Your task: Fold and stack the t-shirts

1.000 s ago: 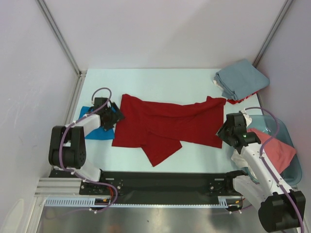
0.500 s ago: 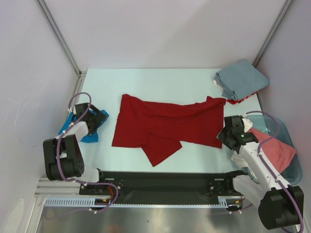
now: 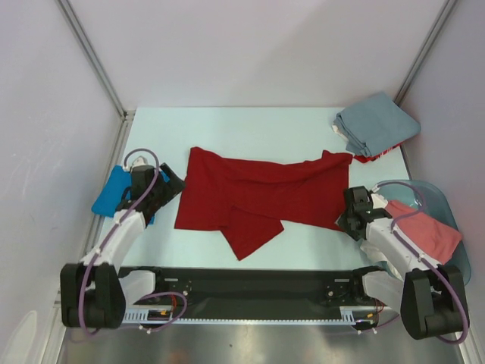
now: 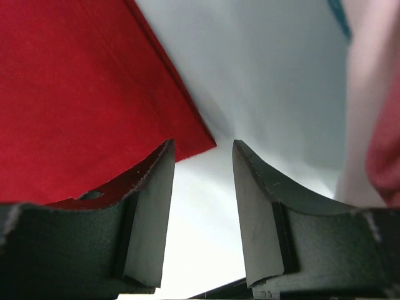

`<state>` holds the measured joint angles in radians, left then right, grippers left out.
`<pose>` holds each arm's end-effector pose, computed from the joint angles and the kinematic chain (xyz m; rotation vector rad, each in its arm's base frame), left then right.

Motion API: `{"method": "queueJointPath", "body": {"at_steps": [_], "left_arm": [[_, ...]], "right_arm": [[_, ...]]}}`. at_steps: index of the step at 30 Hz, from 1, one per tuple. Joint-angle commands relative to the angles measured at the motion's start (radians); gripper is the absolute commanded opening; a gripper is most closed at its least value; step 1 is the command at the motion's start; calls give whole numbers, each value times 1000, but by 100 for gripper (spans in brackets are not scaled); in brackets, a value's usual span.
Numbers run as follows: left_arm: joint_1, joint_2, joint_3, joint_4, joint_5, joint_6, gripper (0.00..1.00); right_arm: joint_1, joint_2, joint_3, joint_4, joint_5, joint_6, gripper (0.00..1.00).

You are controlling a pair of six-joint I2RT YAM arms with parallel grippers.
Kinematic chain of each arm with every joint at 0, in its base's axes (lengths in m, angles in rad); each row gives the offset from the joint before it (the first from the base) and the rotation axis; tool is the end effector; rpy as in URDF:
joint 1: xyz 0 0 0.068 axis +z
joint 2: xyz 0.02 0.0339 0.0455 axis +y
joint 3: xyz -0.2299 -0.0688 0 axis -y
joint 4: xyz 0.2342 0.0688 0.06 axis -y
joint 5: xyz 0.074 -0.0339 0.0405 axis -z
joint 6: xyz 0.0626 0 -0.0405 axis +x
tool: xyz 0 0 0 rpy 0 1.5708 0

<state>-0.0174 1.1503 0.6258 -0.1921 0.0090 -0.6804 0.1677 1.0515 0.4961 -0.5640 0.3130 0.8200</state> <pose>0.2619 -0.0051 0.1683 -0.7491 2.1910 -0.3701 0.1953 0.0135 0.1204 0.9219 2.4317 -0.0782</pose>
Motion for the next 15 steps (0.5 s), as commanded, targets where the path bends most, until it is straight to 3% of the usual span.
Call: {"method": "queueJointPath", "body": {"at_steps": [1,5,9,13,15], "left_arm": [[-32,-145,-52,-102,-89,-1,97],[-33,-238,-107,-214,-159,-70,98],[-33,-222,-144,-207,-146,-71,99],[-33,-146,-152,-190,-136,-87,97],[-33,-94,-147,-187,-141,-87,95]], "right_arm": [[6,34,5,72,17,21,46],[10,87,9,98,23,39,45],[15,137,12,122,14,44,43],[16,166,27,113,18,48,36],[16,173,25,127,3,36,23]]}}
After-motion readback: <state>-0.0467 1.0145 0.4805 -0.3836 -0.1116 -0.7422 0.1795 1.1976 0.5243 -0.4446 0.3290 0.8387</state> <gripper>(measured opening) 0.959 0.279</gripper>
